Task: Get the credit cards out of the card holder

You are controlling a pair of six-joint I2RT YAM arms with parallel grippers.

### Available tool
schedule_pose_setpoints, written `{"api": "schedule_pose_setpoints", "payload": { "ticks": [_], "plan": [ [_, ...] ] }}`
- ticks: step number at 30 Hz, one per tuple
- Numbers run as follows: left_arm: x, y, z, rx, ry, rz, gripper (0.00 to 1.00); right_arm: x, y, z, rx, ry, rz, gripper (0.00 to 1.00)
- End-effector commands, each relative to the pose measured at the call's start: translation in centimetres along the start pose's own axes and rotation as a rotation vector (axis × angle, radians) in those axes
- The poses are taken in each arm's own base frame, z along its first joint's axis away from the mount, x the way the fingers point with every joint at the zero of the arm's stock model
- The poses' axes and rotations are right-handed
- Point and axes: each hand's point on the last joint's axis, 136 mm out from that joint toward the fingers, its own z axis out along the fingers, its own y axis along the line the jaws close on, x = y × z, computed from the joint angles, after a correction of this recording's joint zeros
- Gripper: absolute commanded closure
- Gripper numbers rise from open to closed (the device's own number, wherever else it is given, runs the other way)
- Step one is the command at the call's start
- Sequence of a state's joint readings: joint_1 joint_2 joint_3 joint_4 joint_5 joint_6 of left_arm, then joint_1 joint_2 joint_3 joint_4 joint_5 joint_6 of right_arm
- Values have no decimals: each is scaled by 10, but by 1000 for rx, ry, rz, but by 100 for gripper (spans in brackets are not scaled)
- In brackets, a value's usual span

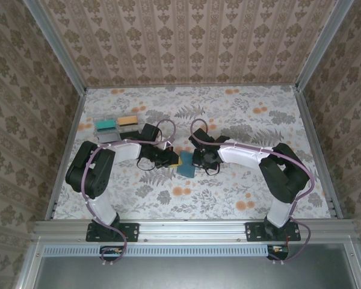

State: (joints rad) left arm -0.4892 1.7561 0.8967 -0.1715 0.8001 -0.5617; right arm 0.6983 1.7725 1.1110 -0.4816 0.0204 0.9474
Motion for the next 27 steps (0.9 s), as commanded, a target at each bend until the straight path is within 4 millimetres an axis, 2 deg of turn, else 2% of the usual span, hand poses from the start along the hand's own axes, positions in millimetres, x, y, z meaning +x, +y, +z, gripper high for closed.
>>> {"api": "schedule_pose_setpoints", "payload": {
  "ticks": [1, 2, 4, 6, 8, 13, 18, 20, 24, 27],
  "plan": [
    [0, 3, -8, -31, -25, -24, 100, 3, -22, -3, 83, -1, 12, 80],
    [0, 4, -8, -39, -28, -24, 97, 3, -18, -3, 66, 7, 0, 75],
    [-2, 3, -12, -55, -39, -21, 80, -1, -6, -3, 9, 5, -12, 67],
    [-5, 0, -18, -78, -57, -3, 64, -3, -1, -1, -10, 11, -18, 65],
    [-9, -3, -26, -105, -81, 19, 54, -5, 0, 2, -7, 22, -26, 65],
    [-20, -4, -47, -196, -176, 42, 39, -2, 5, 7, -22, 48, -45, 68],
    [-25, 8, -68, -309, -263, 30, 24, -1, 9, 7, -51, 55, -49, 78],
    [-25, 13, -75, -340, -291, 22, 17, -2, 11, 3, -60, 48, -50, 85],
    [-26, 33, -100, -393, -365, -20, 1, -5, 20, -15, -99, 33, -58, 87],
    [-20, 44, -111, -410, -399, -41, 0, -8, 33, -32, -155, 15, -88, 87]
  ]
}}
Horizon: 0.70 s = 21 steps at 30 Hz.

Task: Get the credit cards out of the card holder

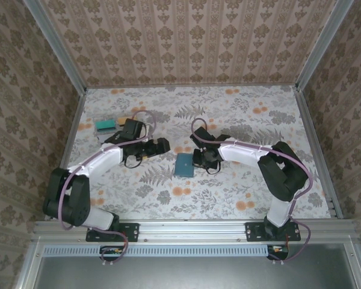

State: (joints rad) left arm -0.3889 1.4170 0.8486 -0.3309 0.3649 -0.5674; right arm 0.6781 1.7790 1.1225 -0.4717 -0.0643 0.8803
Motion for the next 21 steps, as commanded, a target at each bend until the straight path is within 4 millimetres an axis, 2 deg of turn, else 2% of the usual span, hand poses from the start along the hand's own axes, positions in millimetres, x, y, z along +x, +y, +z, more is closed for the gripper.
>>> {"api": "schedule_pose_setpoints", "payload": {
  "ticks": [1, 5, 14, 17, 21],
  "plan": [
    [6, 26, -10, -78, -21, -33, 0, -10, 32, -36, -115, -39, -60, 87],
    [5, 38, -17, -95, -37, -67, 0, -7, 68, -46, -243, -23, -138, 87],
    [5, 54, -28, -98, -84, -126, 0, -11, 123, -58, -443, -20, -183, 87],
    [6, 59, -32, -116, -101, -132, 0, -14, 132, -54, -457, -11, -184, 87],
    [8, 63, -39, -117, -120, -140, 0, -18, 133, -45, -439, 19, -165, 88]
  ]
}}
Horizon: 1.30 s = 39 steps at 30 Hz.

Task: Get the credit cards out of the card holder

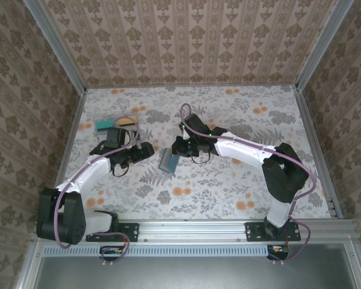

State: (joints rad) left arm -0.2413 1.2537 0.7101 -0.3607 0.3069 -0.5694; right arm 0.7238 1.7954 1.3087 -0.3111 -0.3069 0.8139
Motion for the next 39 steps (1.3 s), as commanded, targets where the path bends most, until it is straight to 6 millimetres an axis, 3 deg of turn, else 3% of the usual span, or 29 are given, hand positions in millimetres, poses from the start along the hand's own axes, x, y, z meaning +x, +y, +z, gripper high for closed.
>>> {"api": "schedule_pose_setpoints", "payload": {
  "ticks": [1, 6, 11, 16, 22, 27, 29, 32, 39],
  "plan": [
    [3, 7, -7, -11, -18, -23, 0, -5, 3, 8, -13, 31, 18, 88],
    [9, -2, -5, 64, 5, -16, 0, -5, -34, 1, 97, 19, 73, 88],
    [11, -25, -4, 179, 52, 9, 0, 3, -79, -21, 255, -20, 90, 88],
    [18, -49, -2, 276, 117, 31, 1, 9, -116, -31, 351, -28, 111, 88],
    [32, -69, 14, 214, 197, 12, 5, 9, -148, -34, 470, -14, 105, 88],
    [40, -83, 32, 122, 187, 5, 11, 7, -163, -25, 488, 23, 67, 88],
    [39, -88, 35, 112, 178, -8, 20, 7, -167, -20, 491, 42, 57, 88],
    [37, -94, 34, 114, 161, -9, 32, 9, -165, -12, 465, 61, 39, 88],
    [48, -104, 42, 140, 255, -29, 44, 8, -165, -6, 450, 61, 44, 88]
  ]
}}
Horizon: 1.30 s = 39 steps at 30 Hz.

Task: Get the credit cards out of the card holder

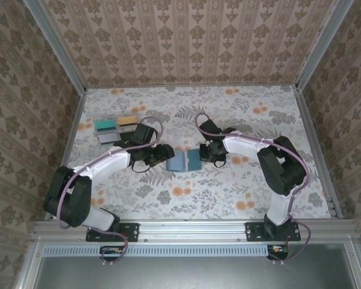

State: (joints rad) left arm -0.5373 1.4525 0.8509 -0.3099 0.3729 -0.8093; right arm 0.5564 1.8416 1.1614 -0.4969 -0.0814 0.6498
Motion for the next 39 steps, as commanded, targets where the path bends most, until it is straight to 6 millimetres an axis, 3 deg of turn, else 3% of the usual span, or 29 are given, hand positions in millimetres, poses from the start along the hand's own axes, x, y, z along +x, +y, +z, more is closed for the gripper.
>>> {"api": "schedule_pose_setpoints", "payload": {
  "ticks": [1, 24, 35, 39],
  "plan": [
    [4, -13, 6, 20, 70, -18, 45, -3, 1, 3, 0, 3, -12, 88],
    [-11, -7, 34, -18, 239, -8, 43, -1, -1, 1, 35, 49, -67, 88],
    [-6, 17, 52, -78, 247, -6, 44, 6, -4, 3, 52, 92, -52, 87],
    [-6, 24, 53, -101, 243, -14, 40, 9, -5, 4, 56, 101, -42, 87]
  ]
}}
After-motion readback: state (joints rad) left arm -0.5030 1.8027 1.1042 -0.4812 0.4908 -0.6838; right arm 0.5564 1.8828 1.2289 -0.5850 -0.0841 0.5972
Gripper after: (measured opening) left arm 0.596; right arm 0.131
